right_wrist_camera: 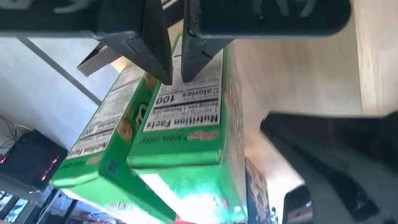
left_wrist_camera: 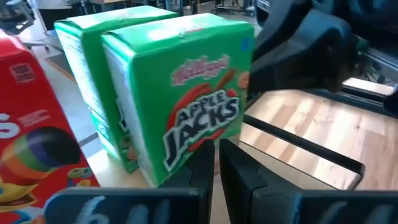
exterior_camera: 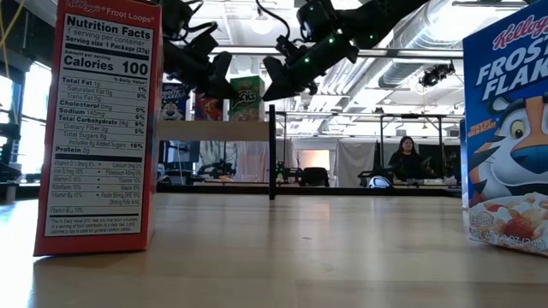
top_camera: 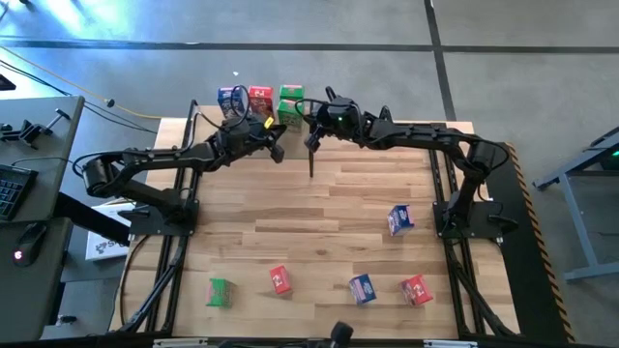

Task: Stack cereal on shelf
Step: Put the top green cereal box on the shelf aligned with the other green cereal box

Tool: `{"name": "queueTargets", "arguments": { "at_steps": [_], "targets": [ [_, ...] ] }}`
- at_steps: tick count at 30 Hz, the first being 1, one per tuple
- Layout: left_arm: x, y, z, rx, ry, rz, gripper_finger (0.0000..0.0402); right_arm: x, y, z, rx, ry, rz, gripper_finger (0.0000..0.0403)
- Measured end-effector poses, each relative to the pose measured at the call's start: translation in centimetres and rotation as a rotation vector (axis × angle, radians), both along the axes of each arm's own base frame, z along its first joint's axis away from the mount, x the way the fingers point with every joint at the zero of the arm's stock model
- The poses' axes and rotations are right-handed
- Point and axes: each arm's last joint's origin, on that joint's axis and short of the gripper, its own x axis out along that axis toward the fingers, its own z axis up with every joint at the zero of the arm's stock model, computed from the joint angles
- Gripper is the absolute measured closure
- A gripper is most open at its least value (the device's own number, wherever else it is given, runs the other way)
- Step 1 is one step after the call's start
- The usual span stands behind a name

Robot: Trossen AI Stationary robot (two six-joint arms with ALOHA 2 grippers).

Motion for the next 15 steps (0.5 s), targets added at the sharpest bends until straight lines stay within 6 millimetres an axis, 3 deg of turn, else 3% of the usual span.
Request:
{"name": "queueTargets", "arguments": {
  "at_steps": [15],
  "targets": [
    [-0.02,0.01,-0.06,-0.003,0.005,0.001,0.0383,-0.3,-1.05,0.42,-0.013,-0.047,0.025,0.038]
  ]
}}
